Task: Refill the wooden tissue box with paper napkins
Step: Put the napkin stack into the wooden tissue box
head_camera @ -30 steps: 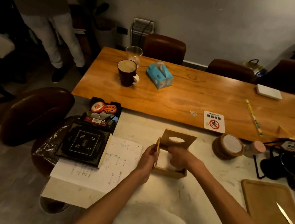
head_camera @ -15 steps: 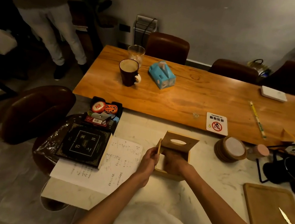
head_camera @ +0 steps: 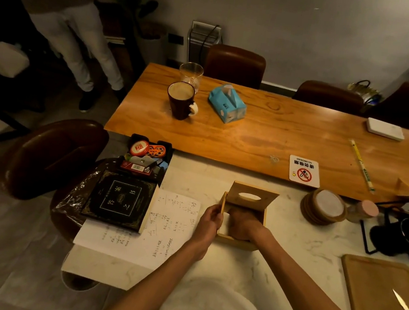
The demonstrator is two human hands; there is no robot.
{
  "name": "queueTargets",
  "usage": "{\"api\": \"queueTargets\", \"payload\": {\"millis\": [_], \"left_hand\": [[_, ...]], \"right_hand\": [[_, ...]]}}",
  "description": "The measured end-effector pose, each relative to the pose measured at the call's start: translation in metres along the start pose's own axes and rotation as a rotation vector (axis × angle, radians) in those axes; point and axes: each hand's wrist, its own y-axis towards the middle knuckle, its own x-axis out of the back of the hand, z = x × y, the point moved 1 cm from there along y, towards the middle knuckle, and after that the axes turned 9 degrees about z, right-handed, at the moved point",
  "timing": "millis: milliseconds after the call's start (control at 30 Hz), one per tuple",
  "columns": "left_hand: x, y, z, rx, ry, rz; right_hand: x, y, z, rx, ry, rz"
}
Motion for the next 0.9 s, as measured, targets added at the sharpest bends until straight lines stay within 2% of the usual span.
{"api": "queueTargets", "payload": {"millis": [200,900], "left_hand": [[0.0041,0.0021,0.0027,0.000,0.010,-0.014],[0.0020,0.0005,0.0005,-0.018,0.032,-0.016]], "right_hand": [[-0.0030,0.0048,-0.0045,0.037,0.120,-0.013],[-0.0039,0.0060,-0.0037,0.085,0.111,-0.038]]}}
